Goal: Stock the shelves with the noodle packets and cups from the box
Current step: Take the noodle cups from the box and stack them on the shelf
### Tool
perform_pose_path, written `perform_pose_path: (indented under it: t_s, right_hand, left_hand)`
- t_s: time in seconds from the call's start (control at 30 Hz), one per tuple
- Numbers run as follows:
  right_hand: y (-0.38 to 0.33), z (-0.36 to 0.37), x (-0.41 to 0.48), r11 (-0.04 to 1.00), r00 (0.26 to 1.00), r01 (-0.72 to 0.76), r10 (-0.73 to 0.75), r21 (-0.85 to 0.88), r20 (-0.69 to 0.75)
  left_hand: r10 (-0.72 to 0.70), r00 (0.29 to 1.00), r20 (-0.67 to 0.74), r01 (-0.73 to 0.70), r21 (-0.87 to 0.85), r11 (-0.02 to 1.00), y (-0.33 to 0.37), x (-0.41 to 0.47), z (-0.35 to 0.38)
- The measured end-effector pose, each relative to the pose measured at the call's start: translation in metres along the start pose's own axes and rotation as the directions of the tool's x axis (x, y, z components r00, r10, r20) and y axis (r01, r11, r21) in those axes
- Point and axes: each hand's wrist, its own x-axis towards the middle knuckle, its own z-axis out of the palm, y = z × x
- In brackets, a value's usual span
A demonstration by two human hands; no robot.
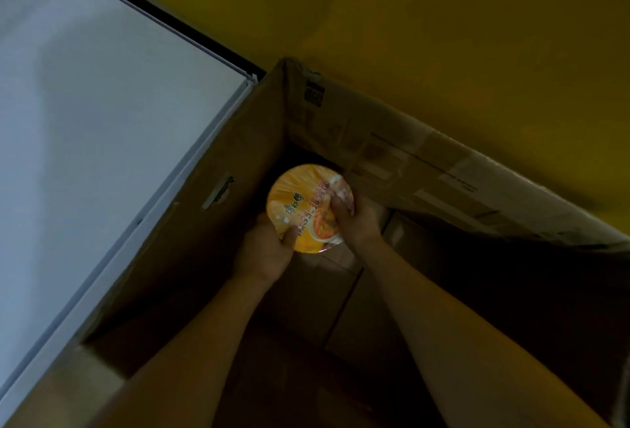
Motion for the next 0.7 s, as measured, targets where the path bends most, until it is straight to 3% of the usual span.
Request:
perform_pose_path:
  t_s: [0.1, 0.2, 0.33, 0.57, 0.7]
  right_hand:
    - [-0.009, -0.019, -0.036, 0.995, 0.998, -0.062, 0.063, -0.078, 0.011]
    - [-0.031, -0.042, -0.076, 0.982, 0.997, -0.08, 0.079, -0.171, -0.012]
    - [-0.075, -0.082, -0.137, 0.945, 0.996, 0.02, -0.045, -0.327, -0.071]
    - [-0.196, -0.149, -0.251, 0.867, 0.944, 0.21, -0.3, -0.453, -0.136]
    - [-0.279, -0.178, -0.315, 0.817, 0.929, 0.244, -0.351, -0.523, -0.114]
  left_hand:
    - [0.053, 0.996, 0.065, -0.062, 0.131, 0.989, 0.006, -0.037, -0.021]
    - [0.199, 0.978, 0.058, -0.207, 0.188, 0.96, 0.013, -0.081, -0.05]
    - [0.382, 0.921, -0.074, -0.347, 0.291, 0.891, 0.026, -0.142, -0.095]
    - [0.515, 0.857, -0.035, -0.468, 0.368, 0.804, 0.06, -0.239, -0.184]
    - [0.611, 0.787, -0.085, -0.511, 0.463, 0.724, 0.096, -0.298, -0.245]
